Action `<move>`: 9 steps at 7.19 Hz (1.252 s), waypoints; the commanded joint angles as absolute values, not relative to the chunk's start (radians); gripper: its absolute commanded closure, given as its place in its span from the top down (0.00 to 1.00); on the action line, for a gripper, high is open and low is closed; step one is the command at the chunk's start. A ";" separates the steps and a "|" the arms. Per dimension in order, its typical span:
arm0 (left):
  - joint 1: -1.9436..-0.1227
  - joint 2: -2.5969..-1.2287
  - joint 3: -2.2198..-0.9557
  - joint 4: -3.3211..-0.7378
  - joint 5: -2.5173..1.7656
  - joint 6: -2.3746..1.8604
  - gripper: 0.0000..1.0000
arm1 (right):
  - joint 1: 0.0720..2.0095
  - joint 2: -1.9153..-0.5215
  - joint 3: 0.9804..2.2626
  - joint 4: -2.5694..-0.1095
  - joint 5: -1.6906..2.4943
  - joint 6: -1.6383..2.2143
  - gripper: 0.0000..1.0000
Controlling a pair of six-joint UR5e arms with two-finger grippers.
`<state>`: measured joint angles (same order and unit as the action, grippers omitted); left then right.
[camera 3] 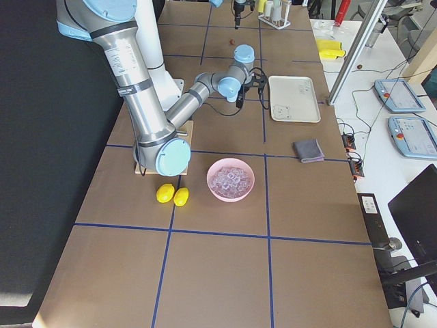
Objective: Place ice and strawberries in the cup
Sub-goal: 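Grasp the red strawberry with the left gripper while the right gripper withdraws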
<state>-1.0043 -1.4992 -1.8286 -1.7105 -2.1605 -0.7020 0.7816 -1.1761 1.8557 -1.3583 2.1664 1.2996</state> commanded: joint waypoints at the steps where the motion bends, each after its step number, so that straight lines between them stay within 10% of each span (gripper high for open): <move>1: -0.876 -1.528 -1.827 -1.729 -2.063 -0.744 0.99 | 0.844 -1.250 1.864 -1.355 2.206 1.171 0.99; 9: -0.816 -1.520 -1.758 -1.908 -2.049 -0.680 0.88 | 0.842 -1.247 1.867 -1.353 2.194 1.170 0.99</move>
